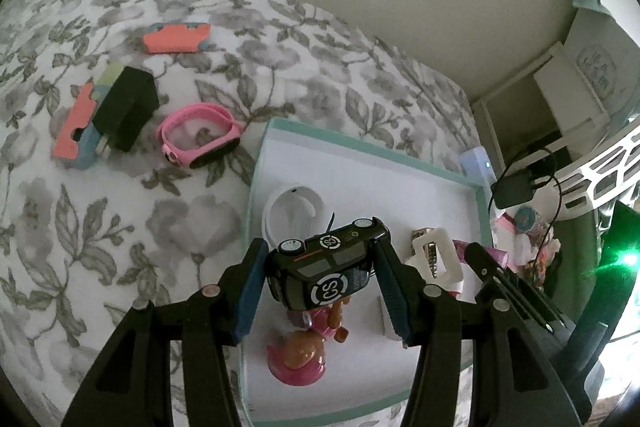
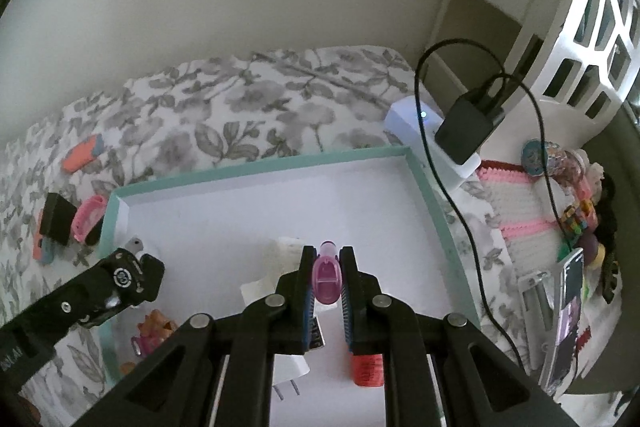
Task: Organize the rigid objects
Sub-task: 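Open the right tool to drop the pink tube while the left tool lowers and releases the smartwatch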
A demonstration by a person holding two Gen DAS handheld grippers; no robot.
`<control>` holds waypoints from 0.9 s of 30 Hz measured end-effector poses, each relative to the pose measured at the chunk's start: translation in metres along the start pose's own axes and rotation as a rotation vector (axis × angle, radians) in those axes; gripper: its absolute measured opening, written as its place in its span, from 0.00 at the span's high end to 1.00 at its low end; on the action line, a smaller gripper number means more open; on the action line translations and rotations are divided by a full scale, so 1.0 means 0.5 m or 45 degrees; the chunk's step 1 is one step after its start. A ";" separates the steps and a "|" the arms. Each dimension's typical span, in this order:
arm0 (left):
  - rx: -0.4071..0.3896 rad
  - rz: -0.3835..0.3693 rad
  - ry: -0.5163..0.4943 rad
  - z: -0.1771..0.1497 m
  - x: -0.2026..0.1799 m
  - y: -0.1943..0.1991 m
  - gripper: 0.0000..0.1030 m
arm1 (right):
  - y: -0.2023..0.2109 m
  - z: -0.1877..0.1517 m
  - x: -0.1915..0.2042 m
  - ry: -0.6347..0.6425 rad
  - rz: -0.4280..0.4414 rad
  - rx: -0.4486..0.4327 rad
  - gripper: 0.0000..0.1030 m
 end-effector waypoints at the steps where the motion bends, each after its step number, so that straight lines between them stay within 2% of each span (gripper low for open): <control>1: 0.006 0.001 -0.001 -0.001 0.000 -0.002 0.46 | -0.002 -0.001 0.001 0.002 -0.001 0.004 0.88; 8: 0.030 0.008 0.005 -0.002 0.001 -0.011 0.45 | -0.004 0.002 0.003 0.018 -0.006 0.012 0.88; 11: 0.041 0.008 0.012 -0.001 0.003 -0.011 0.39 | -0.007 0.002 0.003 0.021 -0.008 0.021 0.85; 14: 0.034 0.010 0.016 0.003 0.005 -0.004 0.39 | -0.009 0.002 0.003 0.012 -0.003 0.026 0.73; 16: 0.021 0.015 0.021 0.006 0.007 0.004 0.39 | -0.005 0.004 0.004 0.015 -0.005 0.017 0.61; 22: -0.060 0.042 0.041 0.027 0.020 0.050 0.39 | 0.021 0.017 0.017 0.034 0.014 -0.036 0.60; 27: -0.150 0.113 0.052 0.048 0.041 0.095 0.38 | 0.067 0.036 0.032 0.002 0.129 -0.114 0.60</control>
Point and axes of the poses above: each gripper's, at about its wrist camera, not at the fingertips, and y roughly against the way its jaws point, x to its left, z to its top, the point moved 3 cm from there along -y, roughly the way its jaws point, and after that the axes turned 4 degrees about z, right-handed, at the moved point
